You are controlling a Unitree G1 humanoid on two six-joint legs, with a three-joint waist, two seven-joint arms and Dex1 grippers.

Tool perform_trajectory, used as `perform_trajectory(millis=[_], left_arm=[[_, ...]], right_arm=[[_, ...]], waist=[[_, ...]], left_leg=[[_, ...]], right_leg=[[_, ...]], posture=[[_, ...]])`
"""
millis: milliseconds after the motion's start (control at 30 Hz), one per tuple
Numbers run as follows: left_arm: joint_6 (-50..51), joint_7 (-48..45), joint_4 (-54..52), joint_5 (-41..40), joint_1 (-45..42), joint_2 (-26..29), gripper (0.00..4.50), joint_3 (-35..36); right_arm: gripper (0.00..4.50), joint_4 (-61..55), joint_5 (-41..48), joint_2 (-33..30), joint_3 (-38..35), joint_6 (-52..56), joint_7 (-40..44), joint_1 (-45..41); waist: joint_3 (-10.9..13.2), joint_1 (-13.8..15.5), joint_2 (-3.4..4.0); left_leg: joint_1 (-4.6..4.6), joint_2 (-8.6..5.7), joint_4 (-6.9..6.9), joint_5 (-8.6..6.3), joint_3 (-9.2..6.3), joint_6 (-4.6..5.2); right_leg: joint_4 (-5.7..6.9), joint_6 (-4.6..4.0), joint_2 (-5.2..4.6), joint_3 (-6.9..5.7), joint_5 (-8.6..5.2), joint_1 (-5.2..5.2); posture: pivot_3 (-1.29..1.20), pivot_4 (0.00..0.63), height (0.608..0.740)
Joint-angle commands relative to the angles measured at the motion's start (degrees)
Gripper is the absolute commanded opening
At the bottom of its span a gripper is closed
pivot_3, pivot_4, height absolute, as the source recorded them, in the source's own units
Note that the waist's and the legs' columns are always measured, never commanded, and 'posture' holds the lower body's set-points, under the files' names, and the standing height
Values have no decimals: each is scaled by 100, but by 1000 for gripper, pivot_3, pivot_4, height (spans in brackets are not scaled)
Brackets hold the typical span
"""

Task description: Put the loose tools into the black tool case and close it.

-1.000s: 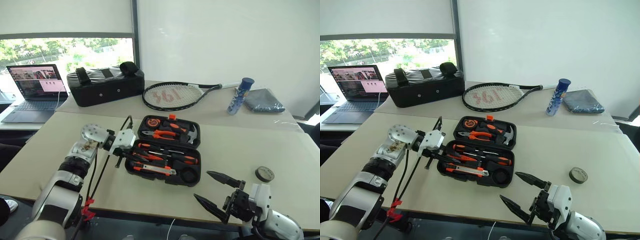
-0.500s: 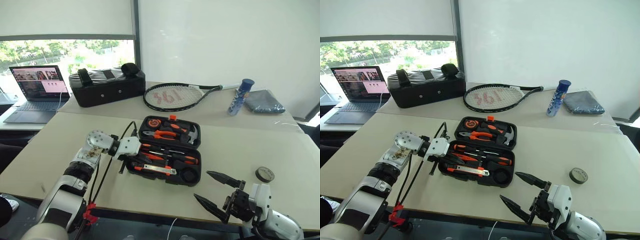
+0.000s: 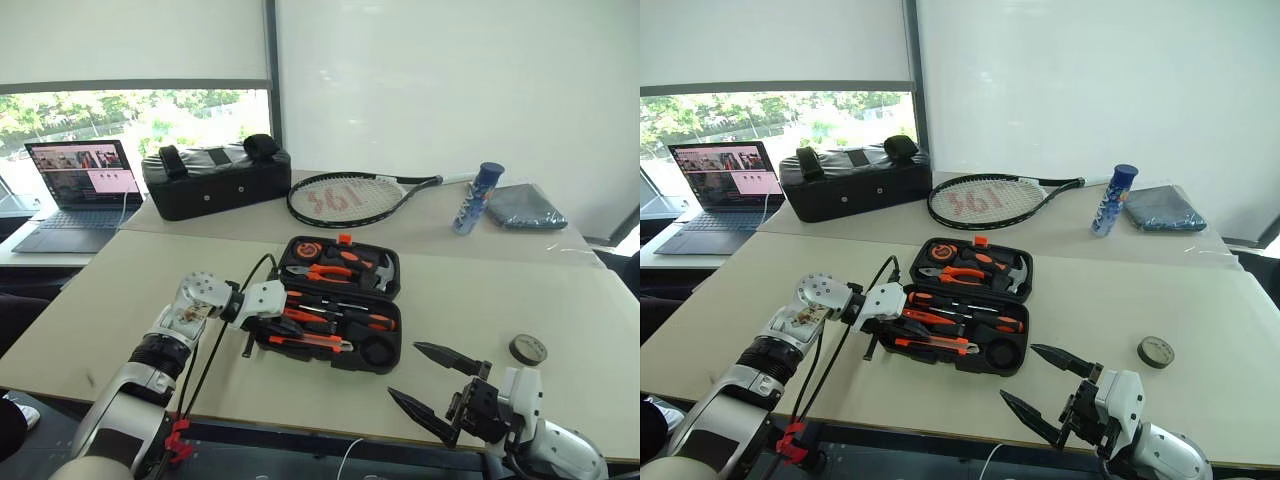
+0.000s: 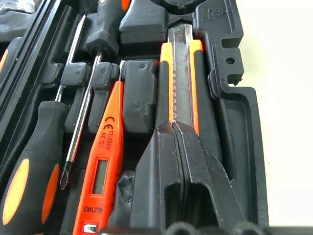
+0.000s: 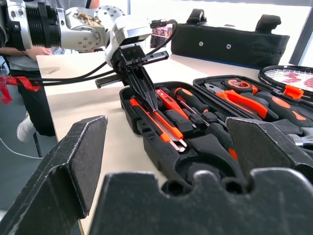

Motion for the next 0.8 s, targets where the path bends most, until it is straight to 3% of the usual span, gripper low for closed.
perform_trajectory(millis=[33,167,267,367,500,700,733,800], left_arm=[[-290,-175,21,-24,330,-61,47,-68],[-75,-486,-470,-923,491,-6,47,552],[941,-559,-1050,-1763,578,186,47,1138],[1696,-393,-1671,-2178,789,528,797,1550],[1923,-284,-2318,-2463,1440,981,2146,2081],[1886,-359,-2370,-2601,2112,1320,4261,2454],[1968,-384,-2389,-2670,2195,1352,4491,2491],[2062,-399,-2500,-2747,2338,1371,4491,2520]], right_arm=[[4500,-224,143,-79,-288,-123,-1,109],[4500,-413,398,-189,-756,5,-48,487],[4500,-510,667,-300,-1302,111,-5,1042],[4500,-308,646,-231,-1919,-131,81,1618],[4500,333,461,63,-2790,-609,51,2170],[4500,853,219,154,-3097,-739,135,2528],[4500,835,132,46,-3116,-599,34,2474],[4500,729,150,-295,-3177,-134,-151,2249]], waist=[[-6,2,1],[-5,-3,0],[1,-6,-6],[5,-22,-12],[4,-52,-9],[9,-40,-7],[9,-38,-7],[10,-71,-3]], left_leg=[[0,0,0,0,0,0],[-7,2,-2,-1,1,0],[-25,3,-7,-2,-1,2],[-46,7,-7,-2,-6,2],[-37,9,-10,-2,-1,2],[-12,19,-19,-4,7,1],[-12,21,-19,-4,8,1],[-11,21,-18,-4,13,1]], right_leg=[[-1,0,0,0,0,1],[-5,-1,0,1,-2,-6],[-11,-3,0,-2,-1,-21],[-10,-3,2,-7,-1,-39],[-18,-3,1,-4,-2,-32],[-25,-27,-2,-3,-19,-17],[-25,-57,-2,-3,-36,-17],[-24,-57,-4,1,-36,-17]], posture=[[0,150,740],[0,150,740],[0,150,740],[0,150,740],[0,150,740],[0,150,740],[0,150,740],[0,150,740]])
